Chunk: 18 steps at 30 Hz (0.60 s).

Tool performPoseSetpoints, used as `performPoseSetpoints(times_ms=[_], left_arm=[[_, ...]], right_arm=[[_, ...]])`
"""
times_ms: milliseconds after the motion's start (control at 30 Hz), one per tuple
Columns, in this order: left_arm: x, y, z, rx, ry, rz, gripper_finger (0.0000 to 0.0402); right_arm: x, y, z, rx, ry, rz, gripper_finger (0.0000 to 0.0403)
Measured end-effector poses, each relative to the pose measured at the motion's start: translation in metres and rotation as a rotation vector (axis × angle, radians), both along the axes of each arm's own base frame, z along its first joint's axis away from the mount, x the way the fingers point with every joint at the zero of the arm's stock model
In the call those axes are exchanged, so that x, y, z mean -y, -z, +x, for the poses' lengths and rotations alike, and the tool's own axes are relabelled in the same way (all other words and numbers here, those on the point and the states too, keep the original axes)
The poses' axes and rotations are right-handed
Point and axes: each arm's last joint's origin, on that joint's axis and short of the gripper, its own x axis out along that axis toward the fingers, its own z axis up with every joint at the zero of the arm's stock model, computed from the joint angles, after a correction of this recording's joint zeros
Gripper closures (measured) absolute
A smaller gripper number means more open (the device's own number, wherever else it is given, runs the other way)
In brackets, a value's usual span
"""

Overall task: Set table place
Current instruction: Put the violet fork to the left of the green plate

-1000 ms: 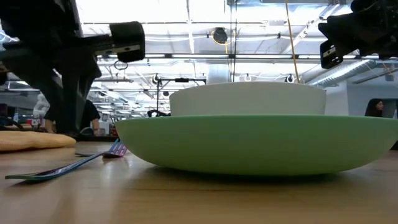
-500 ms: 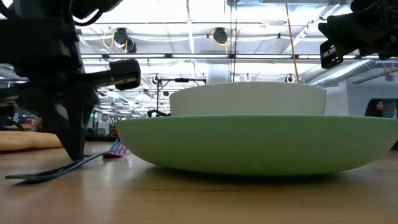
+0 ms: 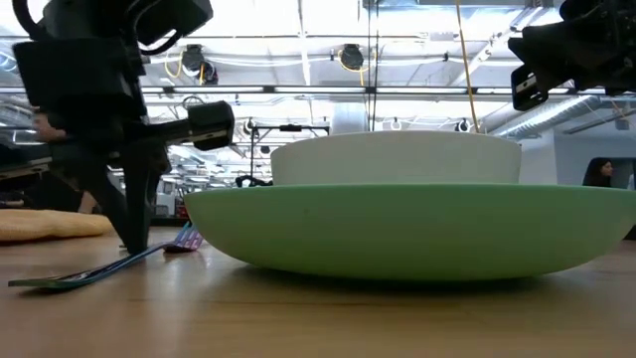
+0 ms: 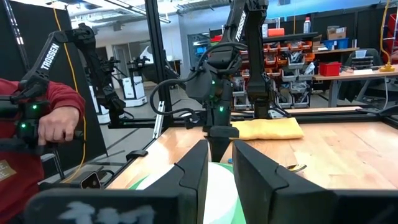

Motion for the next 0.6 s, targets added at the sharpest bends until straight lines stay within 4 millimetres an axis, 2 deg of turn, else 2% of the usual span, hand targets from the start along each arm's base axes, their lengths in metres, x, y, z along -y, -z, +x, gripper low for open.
performPoseSetpoints(times_ms=[600], left_arm=[[-0.013, 0.000, 0.007, 0.024, -0.015, -0.001, 0.0401]], right_arm=[[0.000, 0.000, 0.000, -0.005, 0.000, 0.001, 0.0337]])
